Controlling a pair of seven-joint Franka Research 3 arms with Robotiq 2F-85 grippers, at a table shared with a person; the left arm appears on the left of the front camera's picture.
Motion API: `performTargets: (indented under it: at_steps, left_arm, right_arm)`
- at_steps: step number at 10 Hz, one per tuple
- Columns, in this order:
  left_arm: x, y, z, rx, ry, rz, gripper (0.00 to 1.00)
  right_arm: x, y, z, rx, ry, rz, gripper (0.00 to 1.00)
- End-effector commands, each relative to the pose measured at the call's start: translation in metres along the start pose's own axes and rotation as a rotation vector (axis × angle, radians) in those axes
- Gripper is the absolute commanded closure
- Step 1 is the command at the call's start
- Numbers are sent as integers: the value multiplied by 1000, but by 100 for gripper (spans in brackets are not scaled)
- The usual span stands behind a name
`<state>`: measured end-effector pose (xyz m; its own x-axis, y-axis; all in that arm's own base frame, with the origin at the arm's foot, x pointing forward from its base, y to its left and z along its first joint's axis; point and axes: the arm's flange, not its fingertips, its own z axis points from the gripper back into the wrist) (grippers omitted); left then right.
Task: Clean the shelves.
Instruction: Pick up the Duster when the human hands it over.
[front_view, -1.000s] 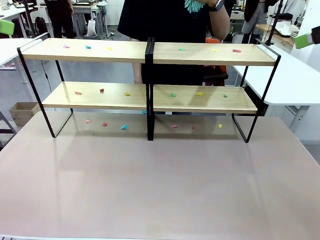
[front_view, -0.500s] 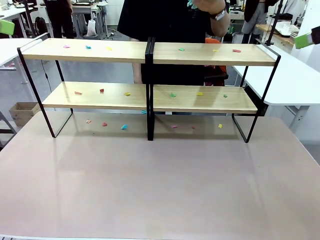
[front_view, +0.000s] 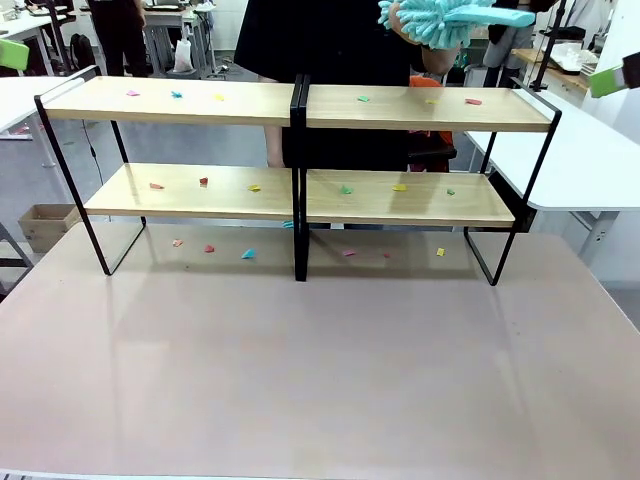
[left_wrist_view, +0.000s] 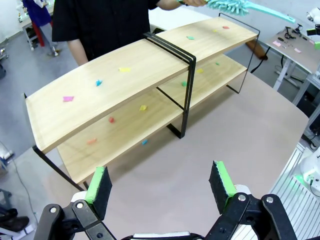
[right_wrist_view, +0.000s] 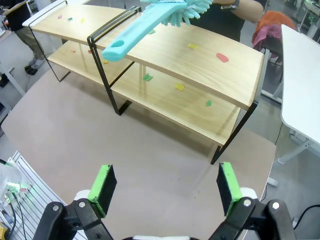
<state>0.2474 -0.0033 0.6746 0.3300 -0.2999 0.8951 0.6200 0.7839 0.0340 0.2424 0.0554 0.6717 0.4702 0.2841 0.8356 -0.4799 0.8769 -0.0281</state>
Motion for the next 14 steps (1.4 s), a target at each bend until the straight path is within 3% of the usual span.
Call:
performTargets:
  at_steps: [1,3,4,5,6,7,8,9,10,12,14]
  left_arm:
    - [0,-2,0,-3,-9,-6,0]
    - [0,-2,0,-3,-9,-6,0]
    - [0,-2,0,-3,-9,-6,0]
    - [0,-2,0,-3,-9,-6,0]
    - [0,-2,0,-3,-9,-6,0]
    - [0,-2,0,-3,-9,-6,0]
    - [0,-2,0,-3,-9,-6,0]
    - [0,-2,0,-3,-9,-6,0]
    - [0,-2,0,-3,-9,-6,0]
    - [0,-2,0,-3,-9,-6,0]
    - [0,-2,0,-3,-9,-6,0]
  right_arm:
    - [0,0,0,0,0,0,0]
    - [52,-23,-17,21,22,-225,0]
    - [82,-39,-30,158,90,-519,0]
    - [103,-54,-49,125,110,-748,0]
    - [114,-60,-73,269,192,-825,0]
    - [116,-55,-96,226,124,-870,0]
    - [87,-54,-63,179,127,-545,0]
    - [87,-54,-63,179,127,-545,0]
    - [106,-63,-99,228,160,-695,0]
    - [112,-70,-132,313,166,-1010,0]
    - [120,-68,-156,456,175,-1116,0]
